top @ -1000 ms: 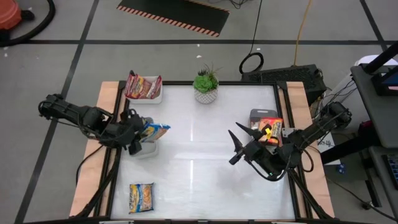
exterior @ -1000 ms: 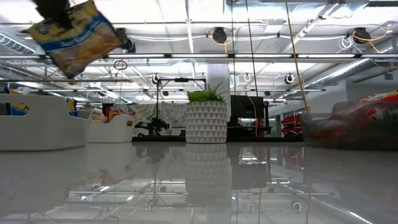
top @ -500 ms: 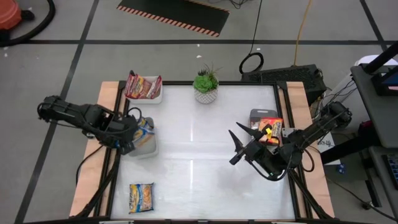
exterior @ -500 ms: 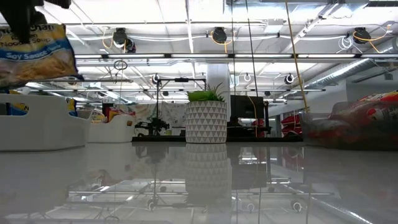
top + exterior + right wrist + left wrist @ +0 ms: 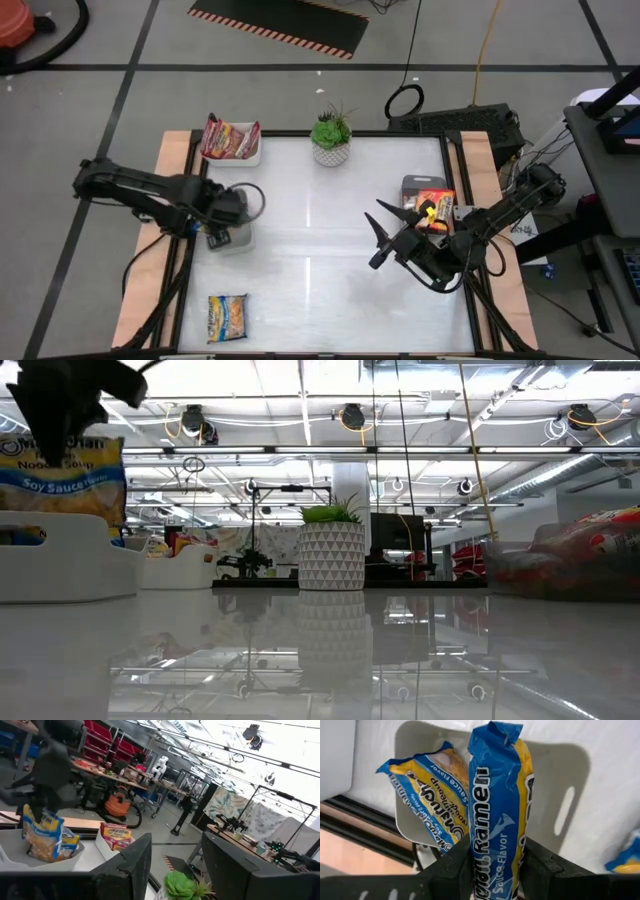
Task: Sort Maruchan noodles
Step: Put the top blue noodle pack into the gray bin
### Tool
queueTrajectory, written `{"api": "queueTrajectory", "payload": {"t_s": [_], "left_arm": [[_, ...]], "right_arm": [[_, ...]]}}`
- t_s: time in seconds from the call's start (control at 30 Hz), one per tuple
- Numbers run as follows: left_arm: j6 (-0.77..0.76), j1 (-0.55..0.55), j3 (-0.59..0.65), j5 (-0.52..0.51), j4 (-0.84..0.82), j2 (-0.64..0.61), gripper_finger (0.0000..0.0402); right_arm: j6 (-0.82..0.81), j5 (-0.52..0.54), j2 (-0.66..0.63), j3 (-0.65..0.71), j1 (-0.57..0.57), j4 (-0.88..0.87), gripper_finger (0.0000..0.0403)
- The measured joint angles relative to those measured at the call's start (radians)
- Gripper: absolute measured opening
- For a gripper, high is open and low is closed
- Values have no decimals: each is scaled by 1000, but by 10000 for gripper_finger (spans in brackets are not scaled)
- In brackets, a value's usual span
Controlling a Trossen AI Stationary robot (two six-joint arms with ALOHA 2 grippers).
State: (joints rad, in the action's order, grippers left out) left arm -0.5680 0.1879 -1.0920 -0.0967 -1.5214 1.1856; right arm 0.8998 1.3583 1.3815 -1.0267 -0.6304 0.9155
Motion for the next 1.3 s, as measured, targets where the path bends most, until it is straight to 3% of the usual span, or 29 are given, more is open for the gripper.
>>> {"api": "queueTrajectory", "payload": {"t_s": [0.23, 0.47, 0.83, 1.3], "left_arm": [[-30, -17, 0, -44, -47, 122, 125], [-34, -91, 0, -62, -50, 122, 125], [114, -131, 0, -60, 24, 122, 125], [-17, -132, 43, -27, -4, 122, 125]], "right_arm": [[2, 1, 0, 0, 0, -1, 167], [2, 3, 0, 0, 0, -9, 167], [2, 5, 0, 0, -7, -8, 167], [3, 6, 0, 0, -13, -8, 167]]}}
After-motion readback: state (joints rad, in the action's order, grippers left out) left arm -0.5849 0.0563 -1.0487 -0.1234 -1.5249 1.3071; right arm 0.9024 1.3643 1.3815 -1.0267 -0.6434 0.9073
